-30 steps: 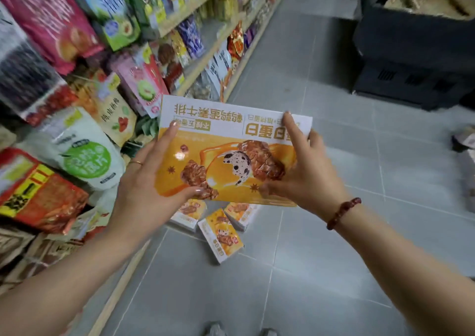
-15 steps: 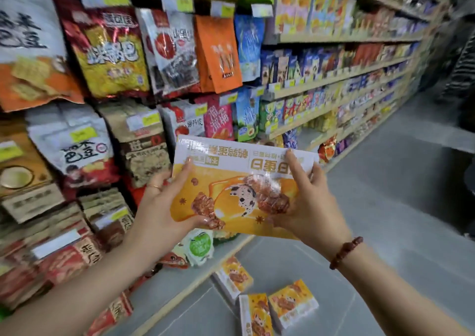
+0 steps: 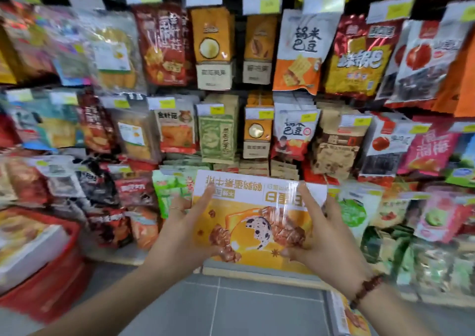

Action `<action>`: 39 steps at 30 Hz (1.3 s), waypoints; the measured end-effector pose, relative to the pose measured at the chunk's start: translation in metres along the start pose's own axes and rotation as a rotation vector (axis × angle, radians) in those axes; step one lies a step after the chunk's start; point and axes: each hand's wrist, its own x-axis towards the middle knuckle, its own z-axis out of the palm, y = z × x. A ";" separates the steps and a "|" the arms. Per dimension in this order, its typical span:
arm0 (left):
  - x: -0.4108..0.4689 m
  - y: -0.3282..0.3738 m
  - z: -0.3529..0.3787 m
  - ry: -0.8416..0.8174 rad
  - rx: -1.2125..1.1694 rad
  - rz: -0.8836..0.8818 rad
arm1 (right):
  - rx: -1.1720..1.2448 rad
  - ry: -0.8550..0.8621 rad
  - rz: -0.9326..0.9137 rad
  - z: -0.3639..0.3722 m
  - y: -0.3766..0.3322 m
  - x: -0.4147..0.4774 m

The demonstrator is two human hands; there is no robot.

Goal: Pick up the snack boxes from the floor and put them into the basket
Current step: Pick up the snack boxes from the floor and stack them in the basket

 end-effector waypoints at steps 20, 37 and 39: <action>-0.189 -0.345 -0.228 0.330 0.100 -0.614 | 0.106 -0.539 -0.415 0.292 -0.385 0.089; -0.162 -0.560 -0.371 0.319 0.166 -1.009 | 0.106 -0.726 -0.613 0.478 -0.615 0.234; -0.166 -0.591 -0.392 0.306 0.169 -1.024 | 0.112 -0.737 -0.621 0.501 -0.644 0.240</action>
